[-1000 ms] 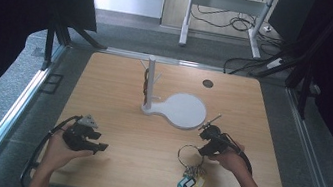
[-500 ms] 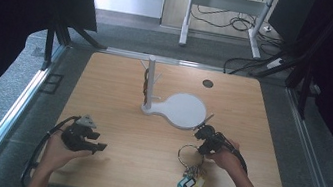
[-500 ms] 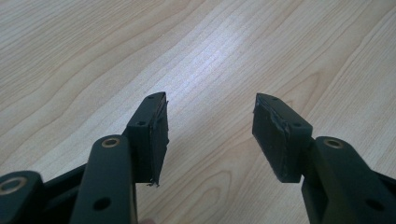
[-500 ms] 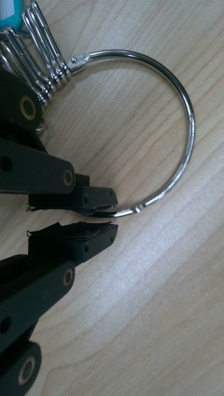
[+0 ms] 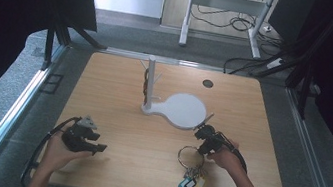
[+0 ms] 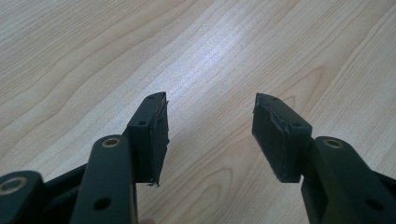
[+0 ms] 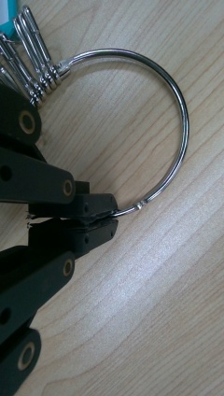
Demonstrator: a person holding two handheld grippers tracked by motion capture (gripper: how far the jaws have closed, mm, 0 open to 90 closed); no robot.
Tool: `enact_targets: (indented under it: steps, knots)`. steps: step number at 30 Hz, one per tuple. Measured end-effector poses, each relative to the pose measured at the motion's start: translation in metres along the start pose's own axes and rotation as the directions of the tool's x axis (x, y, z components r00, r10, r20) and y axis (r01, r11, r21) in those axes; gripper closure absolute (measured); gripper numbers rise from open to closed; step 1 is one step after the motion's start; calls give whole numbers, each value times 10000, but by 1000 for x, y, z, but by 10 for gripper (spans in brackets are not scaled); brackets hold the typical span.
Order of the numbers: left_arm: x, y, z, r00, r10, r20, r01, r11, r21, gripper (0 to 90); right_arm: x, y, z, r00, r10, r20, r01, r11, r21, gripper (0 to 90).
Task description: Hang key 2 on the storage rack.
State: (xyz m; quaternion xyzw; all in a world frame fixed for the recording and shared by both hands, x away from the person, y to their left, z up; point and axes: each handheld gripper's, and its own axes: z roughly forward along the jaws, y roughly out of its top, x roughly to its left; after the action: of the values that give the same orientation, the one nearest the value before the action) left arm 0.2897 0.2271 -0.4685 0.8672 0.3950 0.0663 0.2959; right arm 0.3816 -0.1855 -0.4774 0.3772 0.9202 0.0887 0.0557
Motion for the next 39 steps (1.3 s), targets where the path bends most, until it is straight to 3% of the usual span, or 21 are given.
enact_targets:
  steps: [8, 15, 26, 39]
  knots:
    - [1, -1, 0, 10000, -45, 36, 45, 10000, -53, 467, -3, -3, -8, 9997, -258, 9, 258, 9996, -129, 863]
    - [2, -3, -3, 9999, -101, 86, 102, 9999, -131, 467, -1, 0, -37, 9988, -482, 77, 485, 9974, -529, 866]
    - [3, -5, -5, 9998, -150, 129, 153, 9996, -250, 468, 0, 2, -74, 9975, -663, -239, 630, 9909, -1190, 873]
    - [4, -6, -7, 9997, -175, 188, 181, 9994, -296, 471, 1, 5, -107, 9954, -949, 131, 957, 9809, -1694, 873]
